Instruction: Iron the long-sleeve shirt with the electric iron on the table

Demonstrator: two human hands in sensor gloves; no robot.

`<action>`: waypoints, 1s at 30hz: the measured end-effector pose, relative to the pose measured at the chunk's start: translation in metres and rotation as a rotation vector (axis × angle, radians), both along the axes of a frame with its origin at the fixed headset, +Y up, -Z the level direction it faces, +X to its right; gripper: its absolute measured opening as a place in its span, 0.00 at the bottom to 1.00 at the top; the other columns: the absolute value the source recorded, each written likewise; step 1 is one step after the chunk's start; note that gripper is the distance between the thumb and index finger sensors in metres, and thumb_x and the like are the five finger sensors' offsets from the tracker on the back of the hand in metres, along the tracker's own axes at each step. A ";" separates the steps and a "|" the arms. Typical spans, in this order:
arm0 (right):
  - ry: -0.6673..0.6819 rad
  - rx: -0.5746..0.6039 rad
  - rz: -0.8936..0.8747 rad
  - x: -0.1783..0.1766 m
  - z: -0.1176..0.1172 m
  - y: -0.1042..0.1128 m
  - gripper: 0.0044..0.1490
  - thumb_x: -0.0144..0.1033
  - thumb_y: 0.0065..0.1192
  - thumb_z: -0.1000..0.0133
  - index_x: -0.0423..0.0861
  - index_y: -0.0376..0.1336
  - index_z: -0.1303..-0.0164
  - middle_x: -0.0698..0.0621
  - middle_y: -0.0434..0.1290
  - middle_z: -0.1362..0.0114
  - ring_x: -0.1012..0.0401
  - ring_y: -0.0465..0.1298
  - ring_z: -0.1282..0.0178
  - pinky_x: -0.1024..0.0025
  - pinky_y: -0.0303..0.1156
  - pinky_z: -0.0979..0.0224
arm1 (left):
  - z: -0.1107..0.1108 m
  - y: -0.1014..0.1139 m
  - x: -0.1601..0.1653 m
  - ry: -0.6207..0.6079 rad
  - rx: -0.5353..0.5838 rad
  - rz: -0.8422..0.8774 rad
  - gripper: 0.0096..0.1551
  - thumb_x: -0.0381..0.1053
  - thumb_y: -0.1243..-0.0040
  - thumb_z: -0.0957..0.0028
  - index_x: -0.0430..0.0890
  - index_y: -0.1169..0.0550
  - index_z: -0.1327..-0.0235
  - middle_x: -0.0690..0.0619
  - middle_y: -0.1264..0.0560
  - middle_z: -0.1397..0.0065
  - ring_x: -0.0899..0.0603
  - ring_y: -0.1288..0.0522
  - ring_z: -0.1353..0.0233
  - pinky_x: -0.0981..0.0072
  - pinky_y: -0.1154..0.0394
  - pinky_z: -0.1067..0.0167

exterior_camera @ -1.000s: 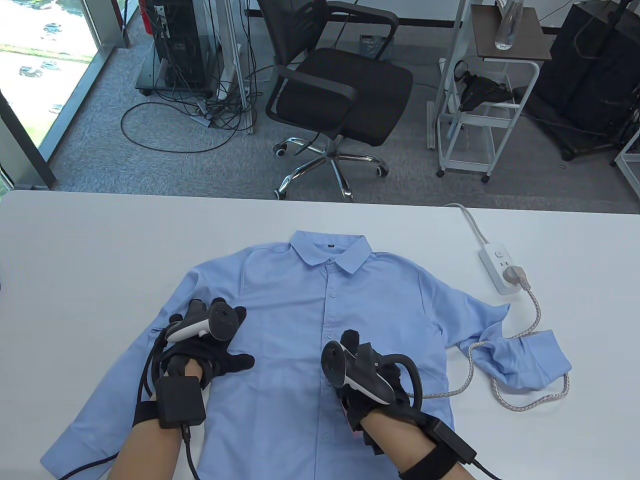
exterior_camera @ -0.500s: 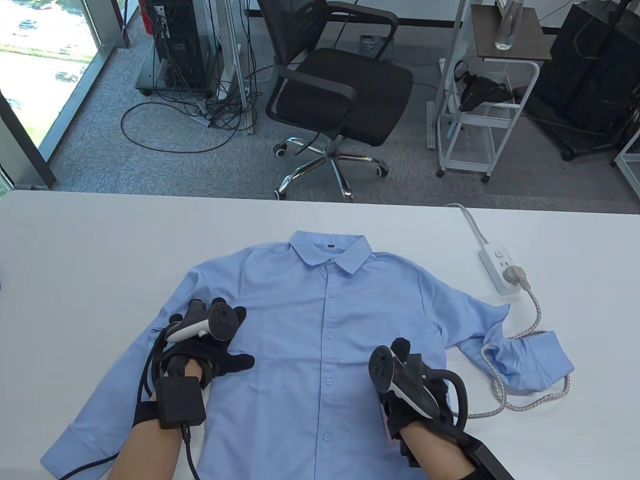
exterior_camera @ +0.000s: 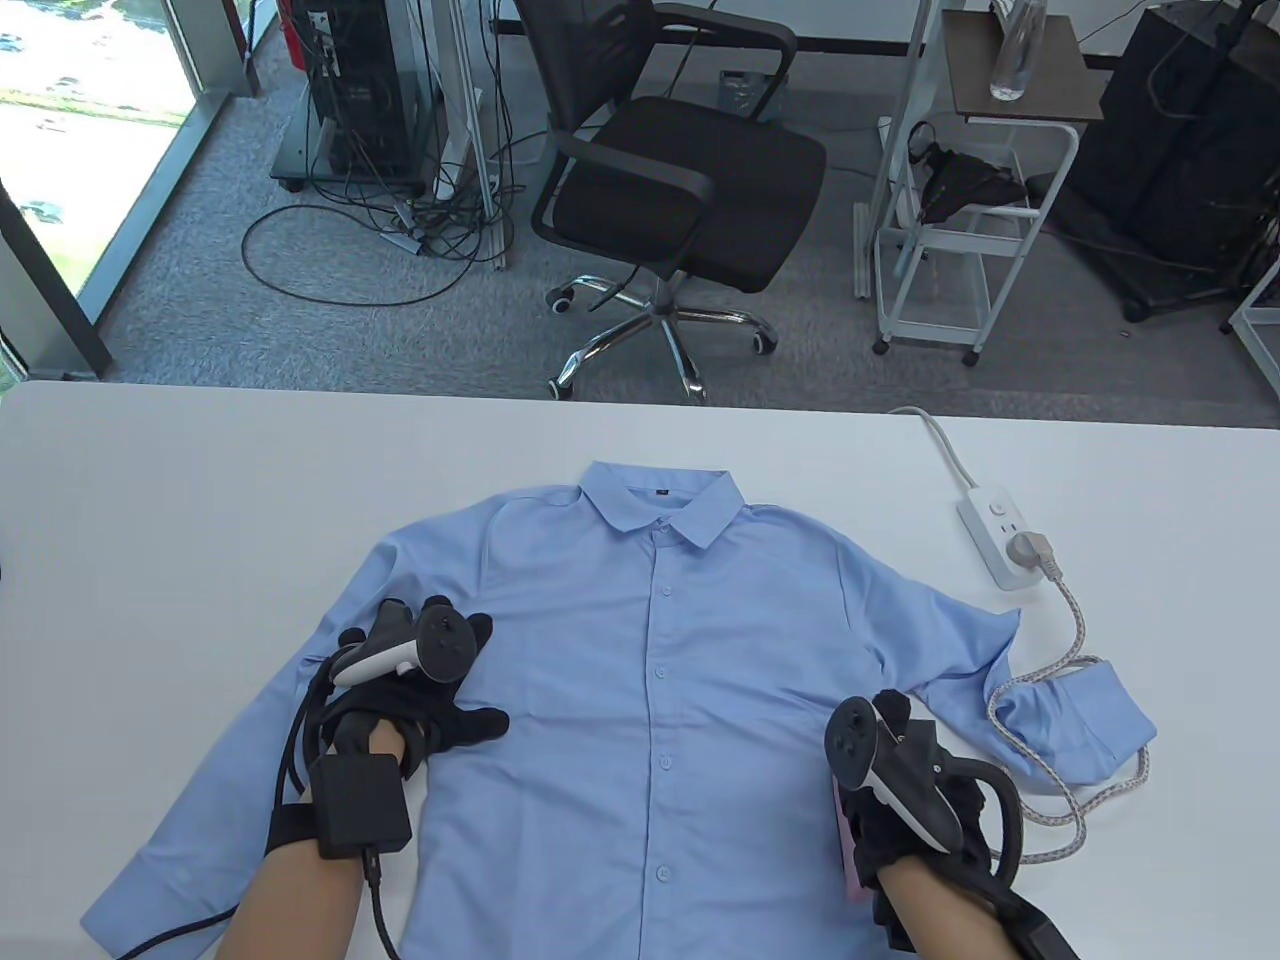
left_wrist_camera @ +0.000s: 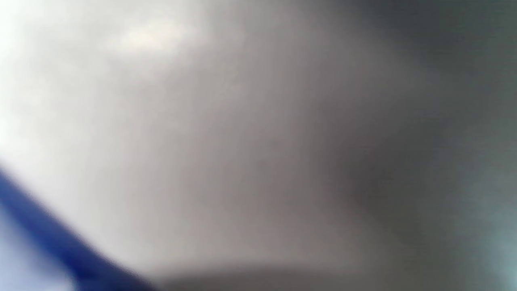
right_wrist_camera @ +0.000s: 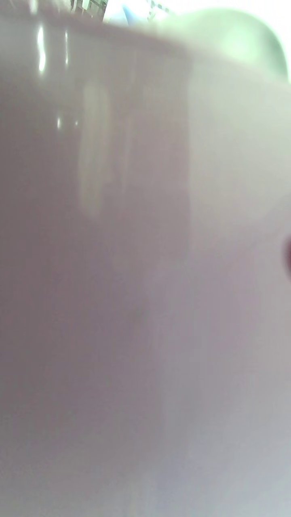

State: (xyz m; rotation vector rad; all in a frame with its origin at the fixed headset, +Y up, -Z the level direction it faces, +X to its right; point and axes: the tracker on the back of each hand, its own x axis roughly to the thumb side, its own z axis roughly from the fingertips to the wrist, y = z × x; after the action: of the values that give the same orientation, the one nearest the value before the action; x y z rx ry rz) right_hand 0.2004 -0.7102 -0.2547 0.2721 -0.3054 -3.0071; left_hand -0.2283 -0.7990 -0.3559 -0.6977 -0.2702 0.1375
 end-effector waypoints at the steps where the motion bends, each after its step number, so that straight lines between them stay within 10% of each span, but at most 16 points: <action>1: 0.002 -0.007 0.007 0.003 0.000 0.000 0.38 0.52 0.44 0.30 0.41 0.51 0.17 0.47 0.77 0.56 0.59 0.82 0.74 0.52 0.84 0.54 | 0.000 0.000 0.001 0.000 0.007 0.006 0.69 0.83 0.61 0.57 0.52 0.77 0.22 0.34 0.83 0.24 0.16 0.79 0.30 0.09 0.71 0.46; 10: -0.019 0.005 0.007 0.025 0.002 0.000 0.38 0.53 0.44 0.31 0.41 0.51 0.17 0.47 0.77 0.55 0.58 0.82 0.72 0.51 0.83 0.51 | 0.002 -0.001 0.024 0.009 0.016 0.021 0.68 0.82 0.63 0.54 0.50 0.76 0.21 0.32 0.83 0.24 0.15 0.79 0.30 0.09 0.72 0.46; 15: 0.040 -0.008 -0.080 0.030 0.023 0.015 0.52 0.60 0.43 0.34 0.39 0.34 0.14 0.34 0.67 0.31 0.40 0.77 0.44 0.25 0.62 0.30 | -0.001 0.011 0.020 0.036 0.096 0.104 0.67 0.80 0.64 0.54 0.47 0.76 0.21 0.30 0.81 0.23 0.14 0.76 0.29 0.09 0.70 0.45; 23: 0.168 -0.029 -0.068 0.024 0.043 0.006 0.45 0.42 0.47 0.31 0.41 0.31 0.16 0.36 0.69 0.34 0.42 0.75 0.45 0.29 0.65 0.31 | 0.008 0.028 -0.031 0.150 0.054 -0.010 0.68 0.80 0.64 0.52 0.46 0.78 0.22 0.30 0.82 0.23 0.13 0.77 0.29 0.09 0.70 0.44; 30: 0.390 0.132 -0.128 -0.052 -0.001 0.082 0.44 0.41 0.51 0.32 0.45 0.34 0.16 0.36 0.68 0.33 0.44 0.75 0.45 0.30 0.66 0.30 | 0.023 0.017 -0.046 0.160 0.001 0.010 0.69 0.80 0.65 0.51 0.44 0.79 0.23 0.28 0.83 0.24 0.11 0.76 0.30 0.08 0.69 0.45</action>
State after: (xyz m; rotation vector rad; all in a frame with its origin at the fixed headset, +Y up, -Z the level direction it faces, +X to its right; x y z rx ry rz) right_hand 0.1482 -0.6283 -0.2557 -0.3361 -0.0905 -3.1168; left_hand -0.2742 -0.7824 -0.3329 -0.6809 -0.1201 0.2017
